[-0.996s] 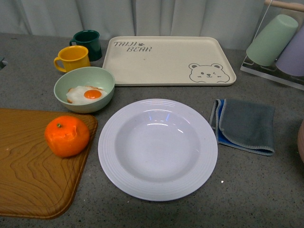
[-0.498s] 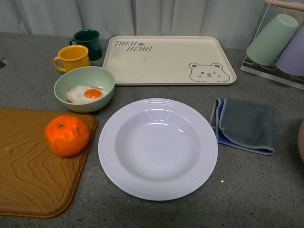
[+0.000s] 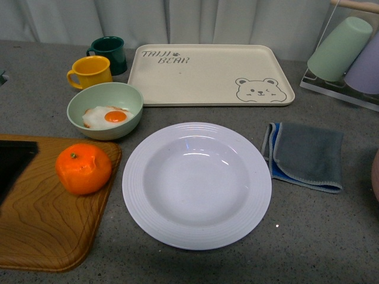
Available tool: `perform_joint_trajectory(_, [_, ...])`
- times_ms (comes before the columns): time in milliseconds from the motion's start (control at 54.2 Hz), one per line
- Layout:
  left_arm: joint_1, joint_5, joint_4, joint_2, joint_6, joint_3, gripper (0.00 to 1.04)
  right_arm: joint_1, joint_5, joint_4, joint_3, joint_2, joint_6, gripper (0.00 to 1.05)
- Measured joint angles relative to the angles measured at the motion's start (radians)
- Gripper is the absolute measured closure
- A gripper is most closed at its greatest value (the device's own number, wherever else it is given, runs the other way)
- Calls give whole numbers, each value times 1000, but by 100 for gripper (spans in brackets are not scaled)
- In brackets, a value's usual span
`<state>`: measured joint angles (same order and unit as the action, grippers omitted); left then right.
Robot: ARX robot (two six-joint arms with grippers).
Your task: Place orange and plate with both arms
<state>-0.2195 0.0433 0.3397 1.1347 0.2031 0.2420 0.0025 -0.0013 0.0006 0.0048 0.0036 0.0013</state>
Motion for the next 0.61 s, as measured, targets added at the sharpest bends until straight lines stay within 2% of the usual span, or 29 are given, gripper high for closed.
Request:
perform_joint_trajectory(277, [-45,24,103,370,-64,158,7,0,0,0,0,0,0,9])
perform_joint_trajectory(609, [-31,-1,62,594,-99,334,7,0,0,0,0,0,0,9])
